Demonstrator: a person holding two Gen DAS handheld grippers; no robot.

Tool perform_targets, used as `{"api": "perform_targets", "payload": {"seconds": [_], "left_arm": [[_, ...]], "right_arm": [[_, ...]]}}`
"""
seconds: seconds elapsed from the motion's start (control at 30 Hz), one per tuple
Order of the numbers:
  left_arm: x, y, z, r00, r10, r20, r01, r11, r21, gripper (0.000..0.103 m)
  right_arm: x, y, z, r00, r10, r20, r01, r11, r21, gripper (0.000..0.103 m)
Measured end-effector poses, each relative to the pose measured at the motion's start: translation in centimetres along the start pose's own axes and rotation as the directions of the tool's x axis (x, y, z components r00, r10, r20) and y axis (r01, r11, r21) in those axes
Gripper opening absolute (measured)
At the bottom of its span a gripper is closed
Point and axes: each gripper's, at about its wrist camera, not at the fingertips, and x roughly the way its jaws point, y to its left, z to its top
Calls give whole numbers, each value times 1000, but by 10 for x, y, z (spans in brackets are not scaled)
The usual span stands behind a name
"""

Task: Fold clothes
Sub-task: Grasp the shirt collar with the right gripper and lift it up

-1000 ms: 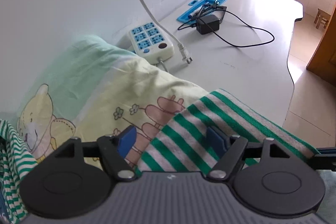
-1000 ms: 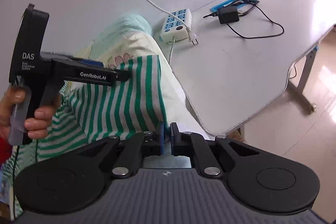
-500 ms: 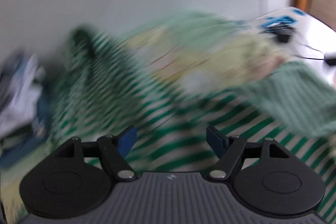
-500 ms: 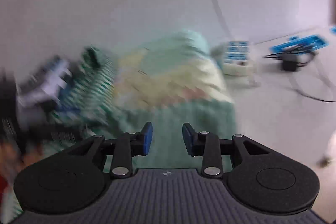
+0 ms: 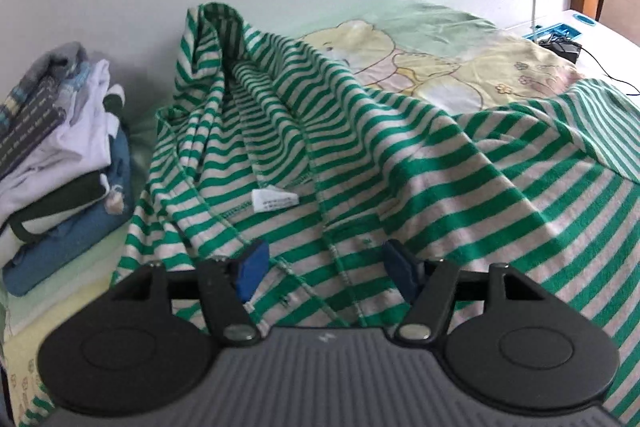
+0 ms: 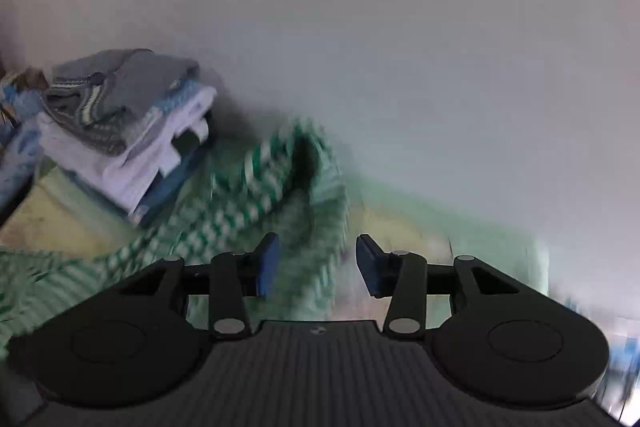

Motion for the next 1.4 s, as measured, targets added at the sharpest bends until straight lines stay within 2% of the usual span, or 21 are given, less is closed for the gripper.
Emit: {"api": "perform_targets", "payload": {"seconds": [0.07,0.13,0.2,0.23,0.33,0.4,0.43,0.53,0.57,0.6,0.63,0.7,0.8,0.97,1.03,1.1,1.13,1.17,1.23,1.27,1.4], "left_arm": [[-2,-3,-6,999,9,37,-9,1000,-4,67],[-4,-4,-11,998,16,66,-15,1000,-12,68],[-5,-3,-17,995,32,93,-29,999,-39,74],[-5,-2,-20,993,42,106,-36,998,-55,77],[-5,-1,-27,988,54,146,-42,996,-82,77],[-8,-2,-26,986,49,158,-38,997,-71,72],[-9,0,-24,987,34,159,-22,997,-73,68],[-17,14,-12,981,19,193,-2,996,-85,69],[-18,20,-7,977,43,208,-26,996,-84,69],[-16,27,1,974,78,215,-63,995,-79,69],[-14,34,8,968,114,222,-99,992,-75,69],[-8,48,23,956,179,233,-169,984,-63,67],[21,58,47,944,239,226,-246,969,3,67],[77,61,84,913,343,223,-379,913,148,78],[98,61,93,904,374,210,-413,891,192,77],[110,65,97,899,392,194,-428,880,206,73],[114,67,99,896,401,188,-436,876,208,65],[118,70,101,896,406,178,-437,876,203,48],[118,82,106,911,389,138,-408,899,160,13],[117,87,107,914,384,129,-400,906,138,12],[91,99,107,903,391,180,-405,913,44,12]], "right_arm": [[27,10,5,995,-84,45,87,994,-66,45],[50,17,5,980,-173,96,183,976,-114,39],[70,26,3,960,-231,157,257,950,-177,37],[79,32,0,949,-252,190,293,928,-229,37],[104,51,-9,914,-299,275,389,840,-379,36],[119,60,-15,895,-319,312,434,782,-448,37],[126,61,-17,892,-326,313,443,767,-463,38],[141,56,-13,907,-321,273,416,784,-460,36],[143,53,-11,909,-316,271,410,794,-448,33],[140,48,-9,910,-309,275,403,813,-419,14],[135,44,-6,911,-301,283,395,836,-382,1],[121,33,-1,912,-276,304,366,881,-300,0],[89,15,3,917,-214,335,288,939,-186,0],[54,-8,8,915,-167,368,218,971,-103,0],[46,-7,12,917,-154,367,190,980,-65,0],[38,-13,13,915,-147,376,174,984,-39,0],[33,-15,13,913,-142,382,166,986,-31,0],[32,-16,13,915,-136,381,157,987,-23,0],[31,-16,14,920,-126,372,137,991,-4,0],[31,-17,15,921,-128,367,136,991,4,0],[35,-23,14,929,-149,337,146,989,35,0]]}}
